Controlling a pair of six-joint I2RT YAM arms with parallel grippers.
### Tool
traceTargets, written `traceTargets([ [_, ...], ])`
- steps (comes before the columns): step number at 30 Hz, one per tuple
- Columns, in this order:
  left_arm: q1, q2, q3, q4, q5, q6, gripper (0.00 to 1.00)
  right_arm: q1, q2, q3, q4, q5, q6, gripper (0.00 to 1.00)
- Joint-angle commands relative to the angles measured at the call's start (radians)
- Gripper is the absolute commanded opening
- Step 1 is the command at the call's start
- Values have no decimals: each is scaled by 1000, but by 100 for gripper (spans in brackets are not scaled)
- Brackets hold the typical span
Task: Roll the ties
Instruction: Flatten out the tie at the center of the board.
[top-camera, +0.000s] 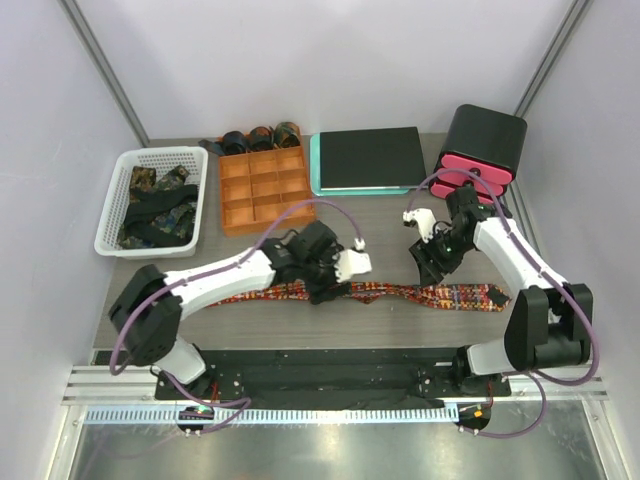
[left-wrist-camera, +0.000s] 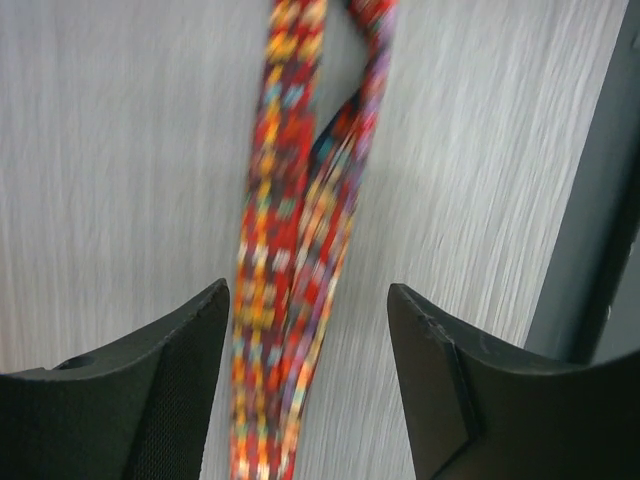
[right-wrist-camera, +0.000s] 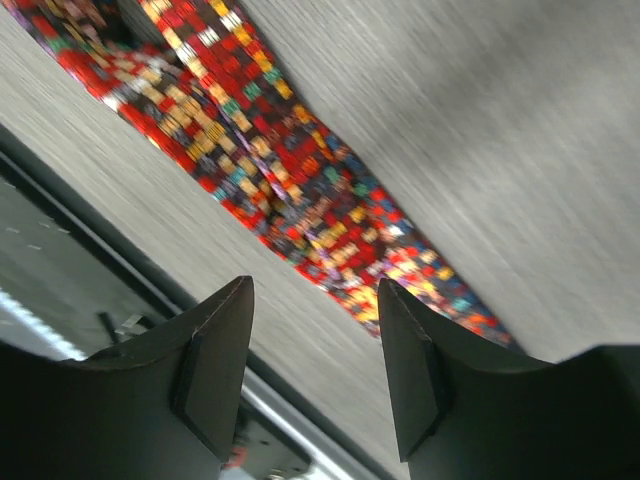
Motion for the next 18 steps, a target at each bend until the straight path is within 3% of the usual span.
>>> traceTargets([
  [1, -132, 102, 45, 212, -93, -45, 65, 1, 47, 51, -9, -89, 170, 58],
  [4, -203, 177, 63, 289, -174, -22, 61, -11, 90, 69, -9, -97, 203, 58],
  [7, -258, 234, 71, 365, -295, 10, 49, -28, 110, 78, -17, -100, 208, 58],
  [9, -278, 252, 59, 405, -370, 38, 31, -34, 112, 80, -23, -97, 202, 58],
  [10, -287, 265, 50, 463, -402, 55, 14, -45, 112, 83, -24, -95, 196, 58],
  [12, -305, 282, 22, 531, -484, 84, 3, -49, 115, 86, -34, -89, 184, 58],
  [18, -374, 335, -50, 705, -662, 161, 0, -60, 129, 88, -30, -85, 170, 58],
])
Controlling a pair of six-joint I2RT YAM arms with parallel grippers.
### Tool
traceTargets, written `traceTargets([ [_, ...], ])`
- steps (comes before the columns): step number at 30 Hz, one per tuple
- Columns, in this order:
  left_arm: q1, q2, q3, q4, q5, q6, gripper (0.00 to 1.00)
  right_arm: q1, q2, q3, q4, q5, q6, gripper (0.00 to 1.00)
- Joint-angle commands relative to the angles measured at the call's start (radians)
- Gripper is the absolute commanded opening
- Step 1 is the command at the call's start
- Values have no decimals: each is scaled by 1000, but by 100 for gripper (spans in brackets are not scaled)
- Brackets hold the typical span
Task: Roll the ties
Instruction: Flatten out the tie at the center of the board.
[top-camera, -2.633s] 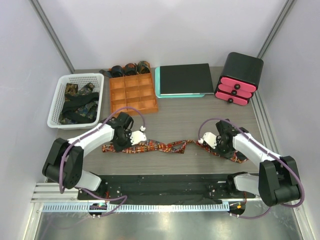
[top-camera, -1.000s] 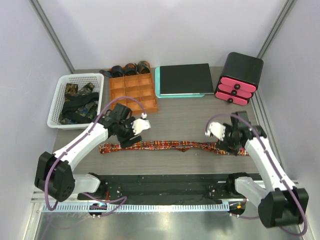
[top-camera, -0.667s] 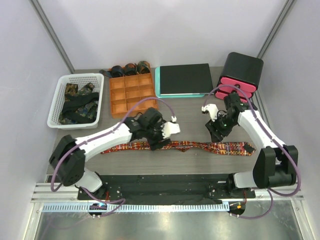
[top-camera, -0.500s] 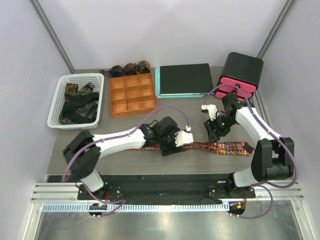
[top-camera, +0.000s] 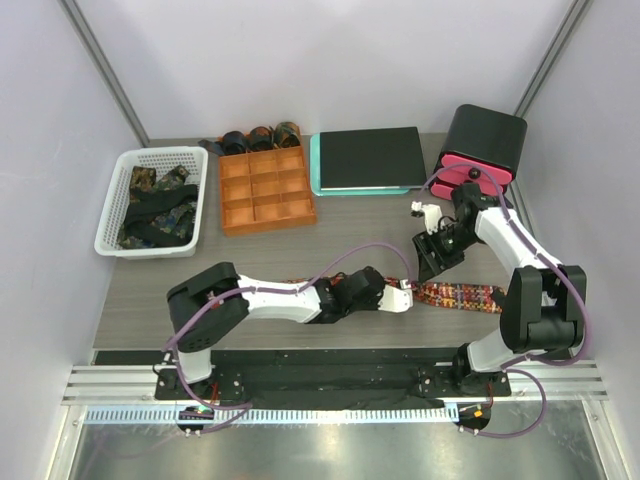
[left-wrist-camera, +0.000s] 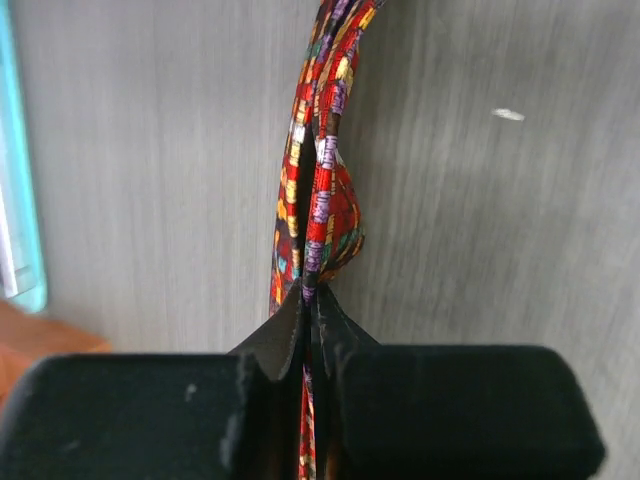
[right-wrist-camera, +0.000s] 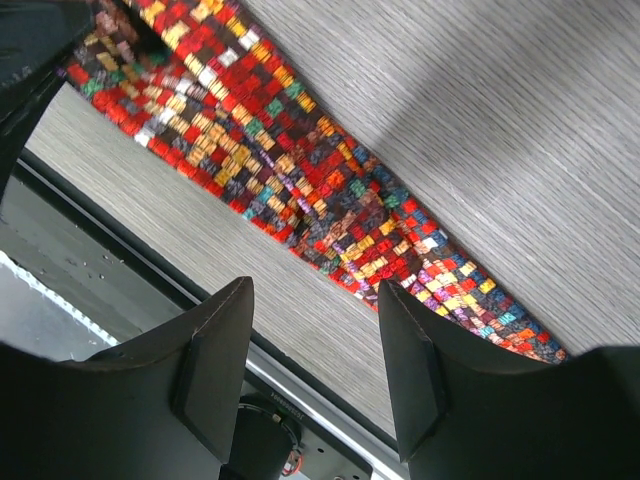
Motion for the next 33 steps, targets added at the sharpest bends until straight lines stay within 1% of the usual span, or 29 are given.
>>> traceTargets([
  [1, -67, 24, -76, 224, -189, 90, 0, -5, 8, 35, -13, -15, -2, 58],
  [3, -127, 35, -139, 287, -226, 142, 0, -5, 7, 34, -13, -15, -2, 58],
  [4, -147, 42, -152, 304, -248, 156, 5, -5, 5, 28, -13, -18, -2, 58],
  [5, -176, 53, -160, 309, -298, 153, 10, -5, 1, 23, -13, -30, 0, 58],
  [6, -186, 56, -160, 295, -308, 138, 13, -5, -3, 16, -13, -36, 0, 58],
  [7, -189, 53, -156, 263, -302, 116, 27, -4, -6, 12, -14, -41, 0, 58],
  [8, -187, 46, -130, 214, -267, 57, 36, -3, -7, 8, -18, -47, 0, 58],
  [9, -184, 11, -120, 136, -245, 30, 44, -3, -9, -1, -19, -46, -9, 58],
  [10, -180, -14, -119, 116, -224, 7, 58, -3, -12, -7, -19, -46, -14, 58],
  [11, -164, -43, -119, 82, -158, -34, 63, -2, -19, -12, -22, -44, -25, 58],
  [12, -158, -113, -120, 38, -138, -57, 67, -2, -26, -21, -21, -41, -39, 58],
  [13, -150, -140, -116, -7, -119, -83, 73, 1, -29, -24, -21, -36, -48, 58],
  [15, -127, -225, -64, -112, -40, -164, 78, 4, -42, -34, -18, -23, -77, 59],
  [16, -115, -259, -24, -227, 11, -190, 79, 12, -49, -40, -11, -16, -88, 59],
  [17, -73, -284, 4, -296, 72, -215, 80, 18, -53, -46, 2, -6, -98, 59],
  [18, -43, -306, 30, -374, 206, -273, 80, 23, -67, -61, 8, 6, -121, 61],
  [19, 36, -354, 57, -478, 282, -295, 80, 36, -75, -72, 24, 13, -129, 61],
  [20, 84, -376, 61, -530, 351, -309, 80, 45, -82, -84, 36, 17, -134, 63],
  [21, 131, -399, 58, -568, 470, -309, 83, 56, -101, -112, 47, 28, -137, 63],
  [22, 215, -431, 39, -602, 505, -289, 85, 73, -111, -124, 70, 31, -141, 64],
  [23, 256, -444, 24, -674, 537, -265, 85, 113, -124, -138, 88, 36, -137, 66],
  [24, 294, -453, 9, -702, 559, -242, 86, 140, -137, -162, 108, 43, -129, 68],
  [25, 367, -464, -19, -729, 601, -194, 86, 171, -168, -175, 151, 65, -105, 69],
  [26, 400, -488, -33, -764, 617, -182, 86, 244, -182, -184, 177, 85, -93, 71],
  [28, 484, -504, -76, -791, 664, -145, 87, 317, -205, -207, 249, 143, -68, 73],
  [29, 503, -514, -88, -806, 669, -131, 87, 387, -208, -208, 268, 158, -54, 76],
  [31, 543, -528, -132, -832, 677, -99, 87, 441, -194, -195, 295, 181, -51, 79],
  [32, 555, -534, -151, -828, 645, -76, 87, 460, -170, -187, 300, 194, -48, 85],
  [33, 567, -548, -169, -817, 636, -60, 89, 493, -152, -173, 308, 203, -49, 88],
])
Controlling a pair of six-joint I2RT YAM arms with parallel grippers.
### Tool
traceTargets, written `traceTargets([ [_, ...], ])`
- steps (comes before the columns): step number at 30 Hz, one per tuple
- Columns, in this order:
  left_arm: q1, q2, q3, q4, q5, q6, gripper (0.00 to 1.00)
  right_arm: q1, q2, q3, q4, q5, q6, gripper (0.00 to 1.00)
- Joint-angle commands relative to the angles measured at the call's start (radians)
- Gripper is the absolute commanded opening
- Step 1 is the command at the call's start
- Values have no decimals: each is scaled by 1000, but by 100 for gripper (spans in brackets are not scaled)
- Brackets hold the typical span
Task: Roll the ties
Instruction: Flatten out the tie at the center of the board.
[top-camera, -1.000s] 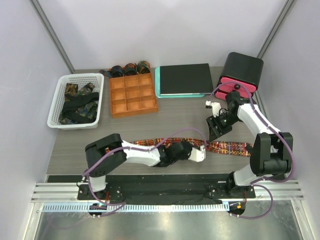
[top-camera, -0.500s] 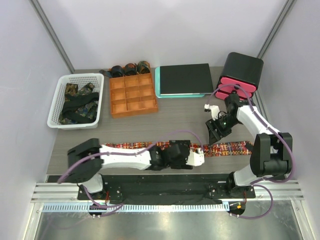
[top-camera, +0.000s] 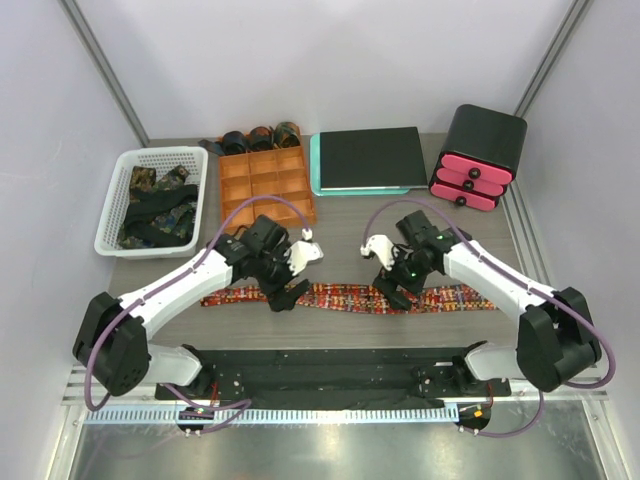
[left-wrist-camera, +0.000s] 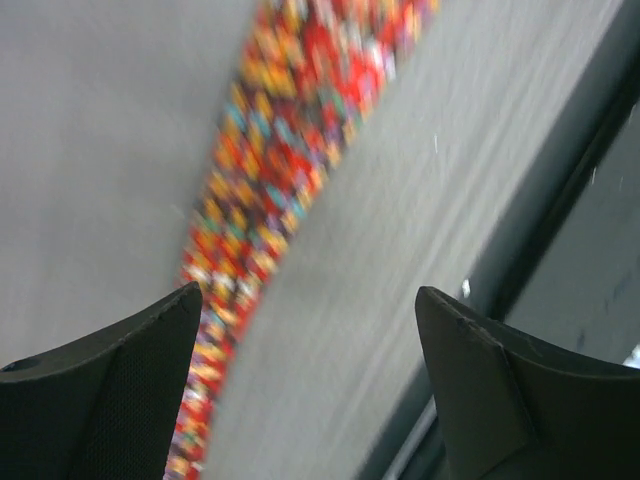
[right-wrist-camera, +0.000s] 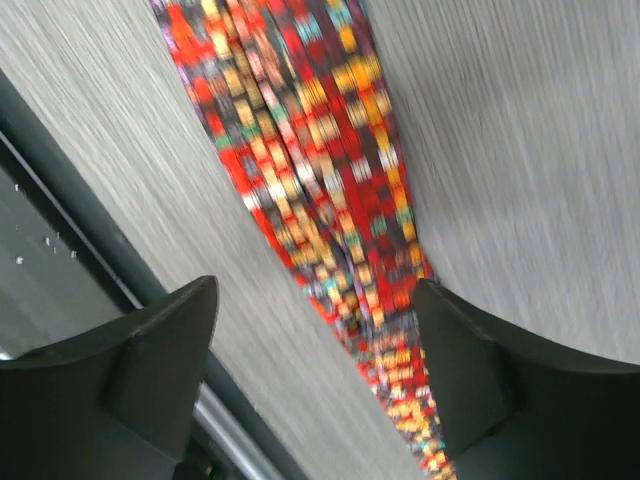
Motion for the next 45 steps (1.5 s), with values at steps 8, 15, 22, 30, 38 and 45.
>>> traceTargets([
  [8, 210, -16, -90, -156, 57, 208, 97, 233, 159, 67, 197, 158, 10, 100],
  [15, 267, -15, -91, -164, 49, 225, 100, 294, 238, 73, 227, 199, -2, 100],
  [22, 321, -13, -91, -136, 23, 216, 100, 343, 188, 36, 276, 308, 24, 64],
  [30, 361, 4, -85, -141, 23, 227, 100, 360, 114, -48, 284, 365, 1, 30],
  [38, 376, 4, -70, -237, 2, 357, 99, 360, 56, -135, 277, 389, -39, 15],
  [45, 377, -45, -178, -159, -162, 535, 99, 362, -7, -203, 248, 388, -57, 10],
])
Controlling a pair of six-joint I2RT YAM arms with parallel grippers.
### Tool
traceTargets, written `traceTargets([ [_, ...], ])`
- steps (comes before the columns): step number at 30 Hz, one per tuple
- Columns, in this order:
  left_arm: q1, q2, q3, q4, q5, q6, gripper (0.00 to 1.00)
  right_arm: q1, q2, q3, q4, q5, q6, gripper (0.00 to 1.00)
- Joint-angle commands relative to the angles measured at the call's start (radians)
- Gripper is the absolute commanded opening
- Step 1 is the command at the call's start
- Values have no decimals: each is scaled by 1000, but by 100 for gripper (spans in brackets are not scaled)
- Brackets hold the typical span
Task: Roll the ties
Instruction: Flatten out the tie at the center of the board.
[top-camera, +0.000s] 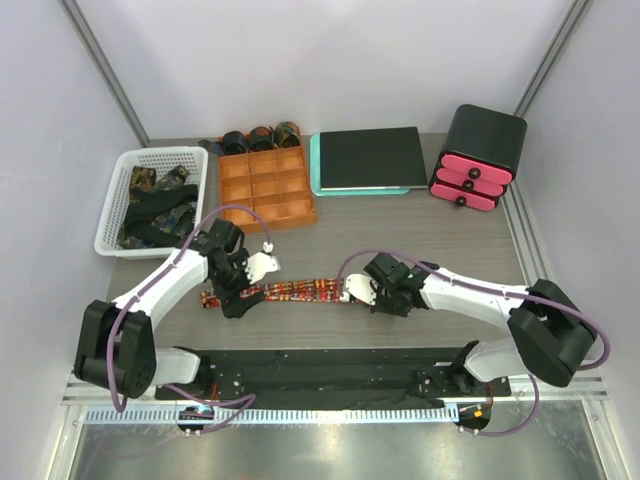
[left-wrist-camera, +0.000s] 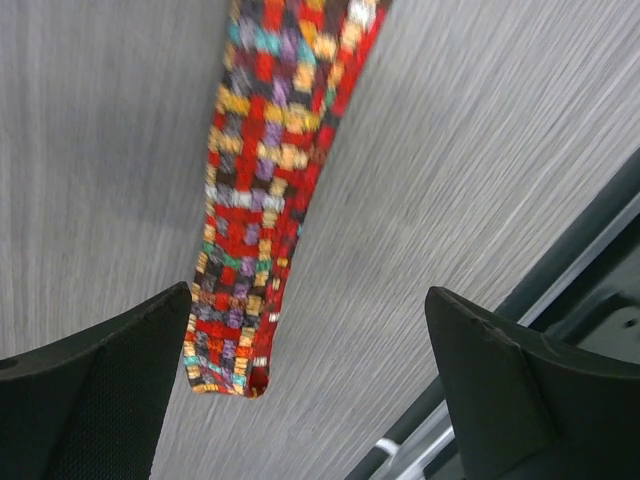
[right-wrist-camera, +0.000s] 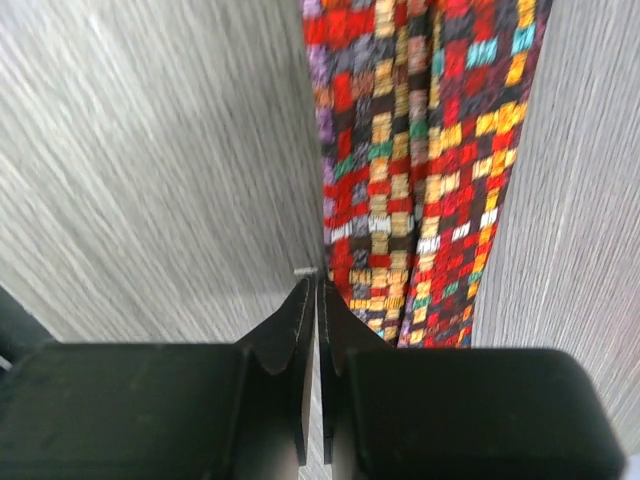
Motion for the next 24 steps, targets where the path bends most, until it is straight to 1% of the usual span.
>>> traceTargets([
  [1, 6, -31, -59, 36, -112, 155, 98, 5, -55, 6, -26, -4, -12, 13],
  [2, 6, -22, -61, 42, -114, 164, 98, 5, -62, 21, -40, -19, -4, 18],
  [3, 6, -14, -60, 43, -114, 166, 98, 5, -66, 38, -71, -33, 0, 33],
  [5, 6, 4, -40, 37, -92, 163, 96, 3, -63, 101, -94, -82, 19, 52],
  [6, 6, 9, -34, 33, -83, 160, 96, 3, -59, 122, -105, -91, 20, 65],
  [7, 6, 14, -27, 31, -71, 158, 95, 2, -52, 157, -108, -100, 22, 71],
  [9, 7, 23, -15, 34, -39, 149, 94, 2, -25, 191, -100, -125, 23, 95],
  [10, 6, 26, -14, 36, -30, 150, 94, 3, -14, 219, -93, -131, 28, 99],
  [14, 7, 37, -10, 48, -13, 132, 94, 3, 64, 256, -45, -154, 25, 100],
  [19, 12, 34, -21, 77, -7, 120, 97, -15, 182, 294, 13, -174, 17, 100],
  [24, 56, 41, -12, 65, 20, 112, 98, -26, 241, 296, 56, -208, 22, 100],
])
